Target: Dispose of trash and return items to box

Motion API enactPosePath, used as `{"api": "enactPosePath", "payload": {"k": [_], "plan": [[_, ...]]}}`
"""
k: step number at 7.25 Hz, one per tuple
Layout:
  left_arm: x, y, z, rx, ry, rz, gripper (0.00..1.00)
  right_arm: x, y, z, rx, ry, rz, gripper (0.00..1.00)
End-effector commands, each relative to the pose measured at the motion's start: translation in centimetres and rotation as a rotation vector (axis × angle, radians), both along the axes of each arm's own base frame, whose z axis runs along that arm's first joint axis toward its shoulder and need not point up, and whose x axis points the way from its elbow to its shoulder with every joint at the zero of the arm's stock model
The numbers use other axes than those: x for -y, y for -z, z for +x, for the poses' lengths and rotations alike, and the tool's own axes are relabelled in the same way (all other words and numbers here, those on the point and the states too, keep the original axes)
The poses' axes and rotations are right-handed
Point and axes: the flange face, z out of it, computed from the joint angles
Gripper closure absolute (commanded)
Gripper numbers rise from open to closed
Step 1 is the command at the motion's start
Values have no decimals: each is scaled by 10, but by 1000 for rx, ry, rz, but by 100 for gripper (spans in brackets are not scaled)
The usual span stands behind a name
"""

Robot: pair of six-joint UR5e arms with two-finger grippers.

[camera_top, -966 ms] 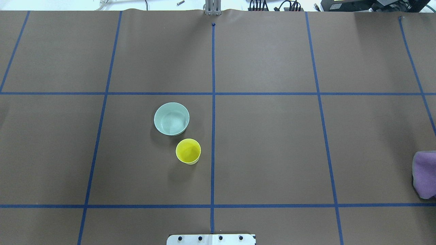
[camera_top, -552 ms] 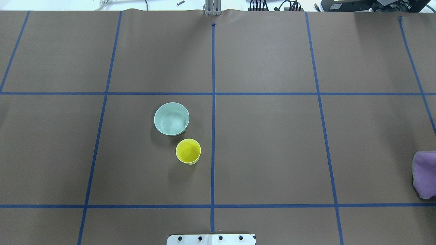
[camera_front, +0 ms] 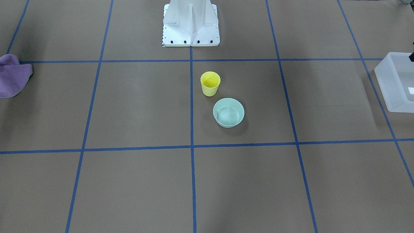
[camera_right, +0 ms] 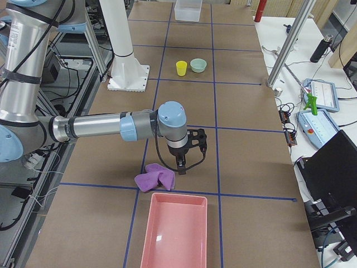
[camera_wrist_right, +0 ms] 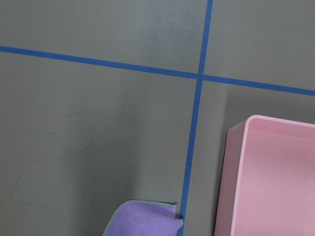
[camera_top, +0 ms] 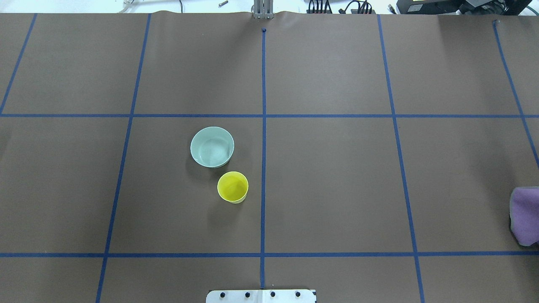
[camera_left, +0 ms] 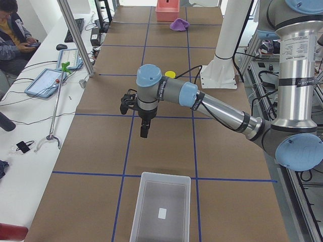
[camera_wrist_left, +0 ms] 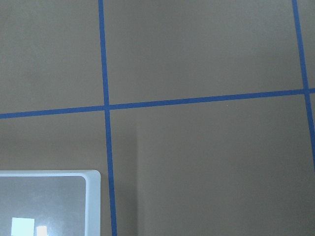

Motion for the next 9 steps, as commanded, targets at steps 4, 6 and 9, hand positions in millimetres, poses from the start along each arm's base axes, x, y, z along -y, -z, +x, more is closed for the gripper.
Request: {"api": "enactPosePath", "payload": {"k": [4,6,9], "plan": [[0,5,3,-6,19,-5,2,0,-2,-2,13,10,1,0],[9,25,41,-55,106,-61,3,0,0,-2,16,2,-4,0],[17,156,261,-158,164,-246,3,0,0,-5,34,9,-6,0]]}}
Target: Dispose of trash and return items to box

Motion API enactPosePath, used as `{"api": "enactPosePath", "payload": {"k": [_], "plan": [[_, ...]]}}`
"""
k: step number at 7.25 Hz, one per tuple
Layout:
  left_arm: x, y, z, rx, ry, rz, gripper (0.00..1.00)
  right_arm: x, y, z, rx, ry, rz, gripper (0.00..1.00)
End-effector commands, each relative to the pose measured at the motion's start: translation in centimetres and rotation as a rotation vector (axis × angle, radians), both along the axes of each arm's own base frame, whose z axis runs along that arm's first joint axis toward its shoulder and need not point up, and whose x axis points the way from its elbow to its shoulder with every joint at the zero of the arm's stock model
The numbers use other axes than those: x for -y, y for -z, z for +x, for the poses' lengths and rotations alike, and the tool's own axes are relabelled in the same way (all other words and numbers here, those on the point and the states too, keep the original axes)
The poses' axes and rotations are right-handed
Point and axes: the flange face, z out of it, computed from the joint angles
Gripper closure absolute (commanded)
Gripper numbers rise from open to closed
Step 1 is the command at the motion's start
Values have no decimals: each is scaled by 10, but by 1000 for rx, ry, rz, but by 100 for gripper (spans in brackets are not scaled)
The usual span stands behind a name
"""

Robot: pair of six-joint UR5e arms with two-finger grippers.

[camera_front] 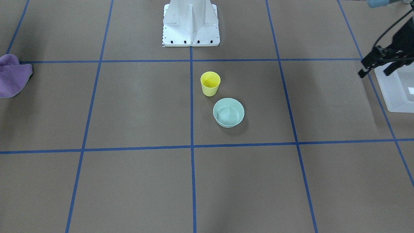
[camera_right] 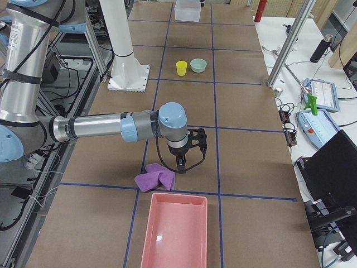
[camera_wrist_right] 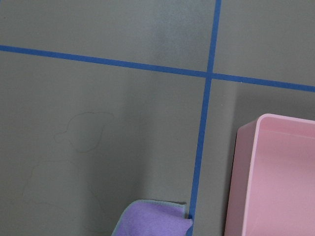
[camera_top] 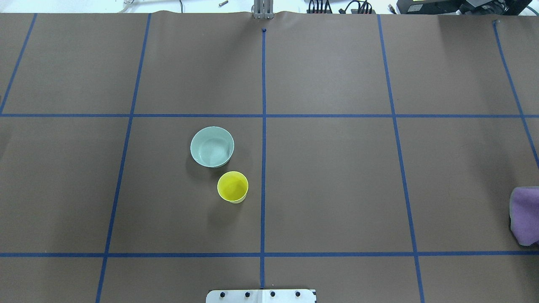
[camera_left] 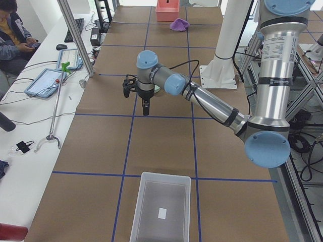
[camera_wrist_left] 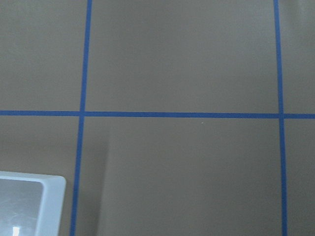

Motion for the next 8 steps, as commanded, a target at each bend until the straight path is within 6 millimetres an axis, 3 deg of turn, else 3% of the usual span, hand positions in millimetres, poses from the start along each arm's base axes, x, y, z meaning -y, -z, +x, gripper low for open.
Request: {"api": "enactPosePath", "payload": {"k": [1,2,3,4,6,8], "plan": [[-31,95,168,-35,43,-87,3,0,0,-1,0,3,1,0],[-57,119,232,30,5,-115,3,0,0,-1,0,3,1,0],[-55,143,275,102,4,-105,3,0,-1,-1,0,3,-1,0],[-84,138,318,136,0,-131,3,0,-1,-1,1,3,-1,0],[-103,143,349,115,-38,-120,3,0,-1,-1,1,3,-1,0],[-92,144,379,46,-14,-127,3,-1,0,-1,3,3,-1,0]]}}
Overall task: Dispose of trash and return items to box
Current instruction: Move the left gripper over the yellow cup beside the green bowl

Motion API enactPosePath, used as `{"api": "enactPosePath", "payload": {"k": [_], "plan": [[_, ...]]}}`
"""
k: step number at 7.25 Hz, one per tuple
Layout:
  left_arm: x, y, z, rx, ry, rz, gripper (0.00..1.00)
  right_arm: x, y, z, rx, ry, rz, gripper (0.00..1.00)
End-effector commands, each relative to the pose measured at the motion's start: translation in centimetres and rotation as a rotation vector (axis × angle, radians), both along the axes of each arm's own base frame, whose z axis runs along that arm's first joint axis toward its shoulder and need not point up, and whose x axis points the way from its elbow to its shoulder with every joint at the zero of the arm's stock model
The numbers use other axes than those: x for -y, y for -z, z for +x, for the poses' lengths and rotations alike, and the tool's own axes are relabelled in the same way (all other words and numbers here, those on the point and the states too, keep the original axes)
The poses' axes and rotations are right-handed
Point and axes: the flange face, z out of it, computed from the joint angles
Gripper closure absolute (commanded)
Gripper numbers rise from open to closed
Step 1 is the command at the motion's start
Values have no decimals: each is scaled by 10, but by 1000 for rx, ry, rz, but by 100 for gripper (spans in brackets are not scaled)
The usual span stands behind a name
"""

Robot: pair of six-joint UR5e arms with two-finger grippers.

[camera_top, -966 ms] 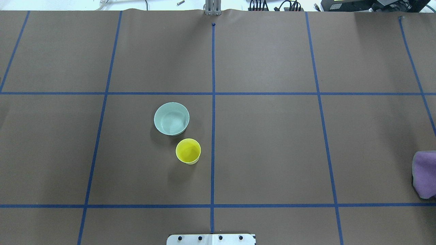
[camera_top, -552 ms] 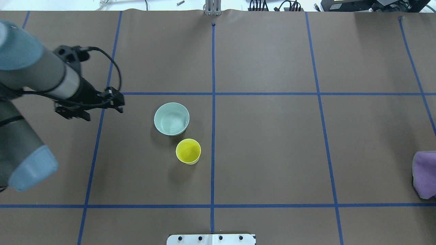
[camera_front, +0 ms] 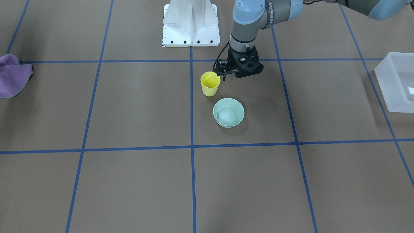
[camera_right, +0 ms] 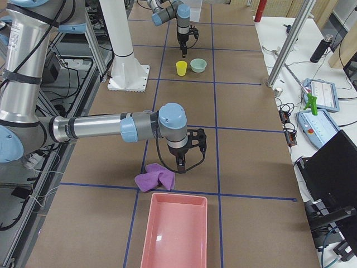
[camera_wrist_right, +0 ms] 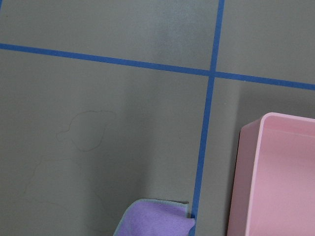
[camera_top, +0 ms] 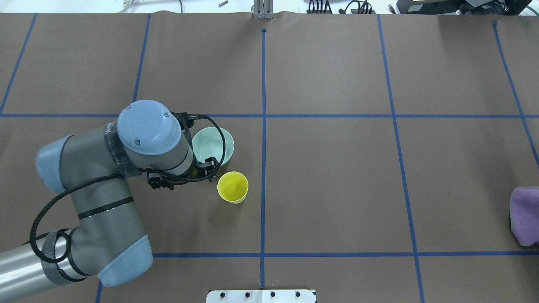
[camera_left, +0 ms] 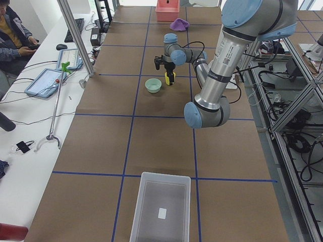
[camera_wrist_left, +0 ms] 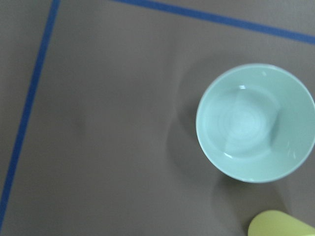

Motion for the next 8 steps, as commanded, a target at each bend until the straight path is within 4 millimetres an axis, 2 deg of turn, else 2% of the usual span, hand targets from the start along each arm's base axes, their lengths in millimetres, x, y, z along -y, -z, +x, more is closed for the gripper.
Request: {"api": "enactPosePath", "payload": {"k": [1,3,4,5,6,7,8], "plan": [[3,8,18,-40,9,-2,3,-1,-1,0,0,0,-2,0],[-1,5,23,-35,2,-4,3,-1,-1,0,0,0,-2,0],[-14,3,32,-31,-19,-7,6,-1,-1,0,0,0,-2,0],[-19,4,37,-33,-27,-10,15,-1,-1,0,0,0,-2,0],[-22,5,39,-42,-6,-31,47,-1,-1,0,0,0,-3,0],[-20,5,42,-60,12,-43,83,-3,-2,0,2,0,-6,0],[-20,7,41,-82,11,-33,100,-3,-2,0,2,0,-6,0]]}}
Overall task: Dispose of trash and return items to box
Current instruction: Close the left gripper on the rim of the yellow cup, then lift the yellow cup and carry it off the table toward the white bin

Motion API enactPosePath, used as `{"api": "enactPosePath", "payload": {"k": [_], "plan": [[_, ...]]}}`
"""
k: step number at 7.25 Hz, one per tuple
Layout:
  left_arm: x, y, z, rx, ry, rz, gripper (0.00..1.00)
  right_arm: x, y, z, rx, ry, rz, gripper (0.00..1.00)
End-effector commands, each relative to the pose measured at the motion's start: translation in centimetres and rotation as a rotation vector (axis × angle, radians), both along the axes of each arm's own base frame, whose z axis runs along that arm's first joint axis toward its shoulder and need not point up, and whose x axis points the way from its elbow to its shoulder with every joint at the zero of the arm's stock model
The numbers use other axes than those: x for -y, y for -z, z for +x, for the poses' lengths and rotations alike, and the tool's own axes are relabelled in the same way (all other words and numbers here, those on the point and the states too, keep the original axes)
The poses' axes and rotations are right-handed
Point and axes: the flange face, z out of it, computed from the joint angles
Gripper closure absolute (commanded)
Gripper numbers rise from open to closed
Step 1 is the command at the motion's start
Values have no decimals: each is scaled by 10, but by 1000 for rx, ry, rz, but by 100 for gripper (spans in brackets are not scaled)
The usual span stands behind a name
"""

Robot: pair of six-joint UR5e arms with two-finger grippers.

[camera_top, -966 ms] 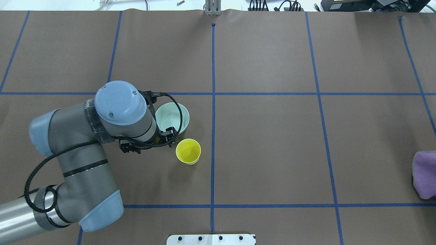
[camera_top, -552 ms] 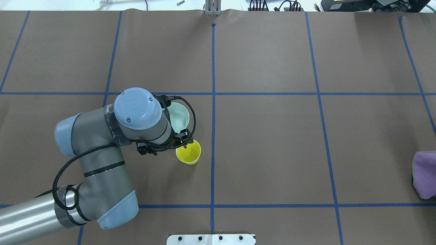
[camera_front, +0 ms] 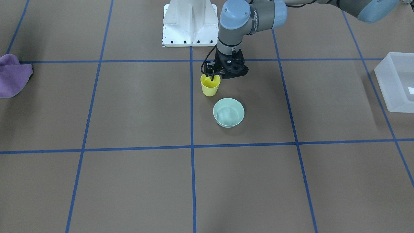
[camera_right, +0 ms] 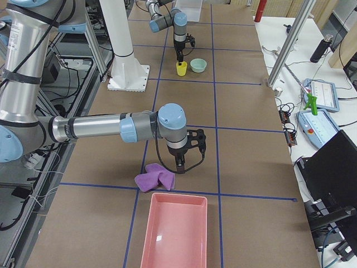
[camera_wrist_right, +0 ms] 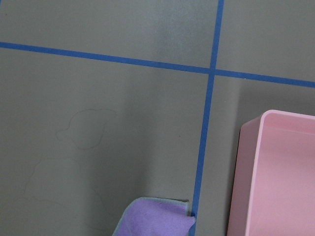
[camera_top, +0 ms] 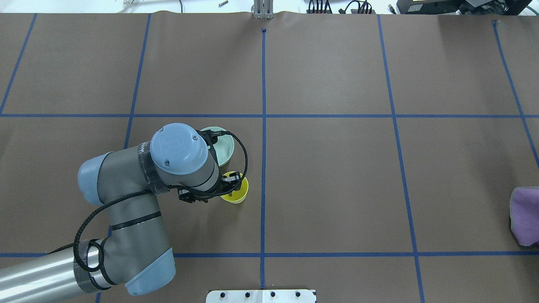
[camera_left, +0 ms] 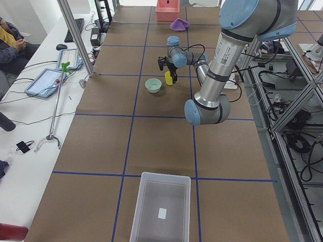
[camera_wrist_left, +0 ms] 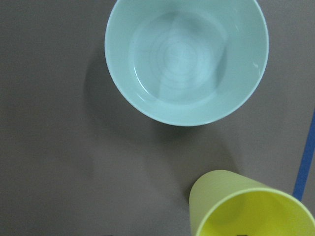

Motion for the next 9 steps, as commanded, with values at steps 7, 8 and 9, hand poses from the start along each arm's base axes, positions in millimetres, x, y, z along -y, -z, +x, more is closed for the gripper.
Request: {"api": "enactPosePath", "payload": {"k": [7,8,9], "plan": [[98,15,-258,-222,99,21,100,4,-3,-34,-41,41,-33,0],[97,-36,-306,-172,67,67,100,5,-5,-50,-38,59,-39,0],[88,-94,-375,-97,45,158,100,7,-6,-74,-29,73,-40,0]]}}
